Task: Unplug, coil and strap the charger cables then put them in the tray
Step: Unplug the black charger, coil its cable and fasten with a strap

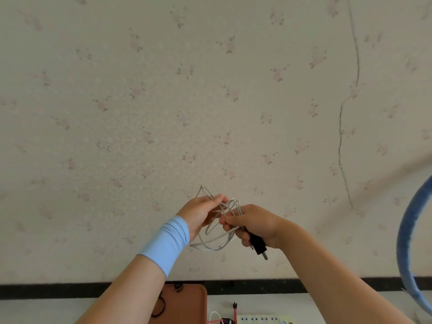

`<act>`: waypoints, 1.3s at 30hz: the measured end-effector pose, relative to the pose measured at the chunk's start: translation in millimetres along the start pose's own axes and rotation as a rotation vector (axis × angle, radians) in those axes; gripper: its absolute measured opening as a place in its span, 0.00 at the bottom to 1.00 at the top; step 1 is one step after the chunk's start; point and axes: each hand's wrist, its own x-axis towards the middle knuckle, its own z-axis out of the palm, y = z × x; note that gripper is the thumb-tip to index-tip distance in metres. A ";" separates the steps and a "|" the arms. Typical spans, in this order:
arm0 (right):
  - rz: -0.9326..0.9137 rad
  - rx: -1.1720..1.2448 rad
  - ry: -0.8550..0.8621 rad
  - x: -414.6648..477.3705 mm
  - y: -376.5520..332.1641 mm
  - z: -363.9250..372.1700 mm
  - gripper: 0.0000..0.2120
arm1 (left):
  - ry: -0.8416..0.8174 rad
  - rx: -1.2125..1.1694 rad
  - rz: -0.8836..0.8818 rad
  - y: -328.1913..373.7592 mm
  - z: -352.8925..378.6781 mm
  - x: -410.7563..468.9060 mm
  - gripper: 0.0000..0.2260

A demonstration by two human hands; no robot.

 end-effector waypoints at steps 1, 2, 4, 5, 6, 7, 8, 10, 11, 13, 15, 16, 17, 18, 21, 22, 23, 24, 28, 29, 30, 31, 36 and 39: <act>-0.006 -0.011 0.007 1.1 0.0 1.0 0.08 | 0.038 0.051 0.027 -2.0 2.6 0.3 0.10; -0.018 -0.032 0.025 2.8 0.3 1.4 0.07 | 0.083 0.079 0.056 -2.3 4.7 0.3 0.11; -0.052 -0.134 0.070 4.7 0.8 1.4 0.05 | 0.195 0.130 0.123 0.0 8.5 0.3 0.14; -0.068 -0.199 0.079 5.5 1.7 0.8 0.06 | 0.246 0.151 0.154 1.8 10.8 0.6 0.15; -0.075 -0.252 0.069 6.6 3.1 0.1 0.10 | 0.292 0.158 0.185 3.0 12.9 1.1 0.16; -0.072 -0.280 0.048 6.4 3.8 -0.1 0.15 | 0.342 0.152 0.212 4.2 14.3 2.6 0.16; -0.062 -0.301 0.024 6.3 5.1 -0.9 0.19 | 0.400 0.120 0.229 5.4 14.4 4.6 0.16; -0.031 -0.353 -0.018 8.6 10.1 -3.9 0.26 | 0.494 -0.090 0.217 9.7 10.6 9.9 0.15; -0.023 -0.387 -0.034 9.9 12.3 -5.1 0.29 | 0.504 -0.274 0.188 12.5 7.6 11.7 0.14; -0.034 -0.418 -0.038 11.0 13.9 -6.4 0.30 | 0.463 -0.628 0.117 15.2 -0.7 13.3 0.13; -0.052 -0.382 -0.035 7.7 11.8 -7.0 0.25 | 0.426 -0.828 0.048 15.1 -7.7 12.3 0.14; -0.060 -0.361 -0.043 5.6 10.0 -7.7 0.22 | 0.419 -0.869 0.025 15.1 -10.5 11.6 0.14; -0.069 -0.345 -0.054 3.3 8.6 -8.4 0.20 | 0.417 -0.888 0.016 15.6 -12.5 10.9 0.15; -0.075 -0.332 -0.062 2.3 8.3 -9.4 0.19 | 0.414 -0.893 0.014 15.8 -14.0 10.4 0.15; -0.087 -0.325 -0.051 0.3 7.2 -11.1 0.21 | 0.382 -0.886 0.029 16.3 -15.7 9.2 0.15; -0.093 -0.303 -0.058 -0.2 6.5 -10.5 0.21 | 0.351 -0.864 0.025 16.4 -15.7 8.5 0.15; -0.099 -0.267 -0.074 -1.0 5.2 -9.1 0.21 | 0.306 -0.841 0.014 15.9 -15.3 7.8 0.15; -0.102 -0.226 -0.092 -1.9 3.5 -7.2 0.21 | 0.246 -0.828 0.002 15.2 -14.4 6.6 0.15; -0.088 -0.083 -0.126 -6.2 -3.8 4.8 0.18 | 0.070 -0.865 0.022 13.0 -6.2 4.7 0.17; -0.084 -0.087 -0.131 -6.7 -4.5 7.2 0.14 | 0.048 -0.895 0.030 13.3 -3.4 4.2 0.17; -0.083 -0.105 -0.131 -6.6 -4.4 9.1 0.10 | 0.028 -0.934 0.035 13.7 -0.6 3.2 0.18; -0.082 -0.126 -0.124 -6.2 -4.1 10.5 0.07 | 0.007 -0.979 0.037 13.7 1.5 2.5 0.18; -0.022 -0.139 -0.094 -6.7 -6.7 13.0 0.09 | -0.079 -1.065 0.024 10.2 9.4 -0.4 0.19; 0.031 -0.161 -0.140 -8.5 -9.8 9.5 0.08 | -0.143 -1.023 0.035 12.1 11.0 -1.3 0.18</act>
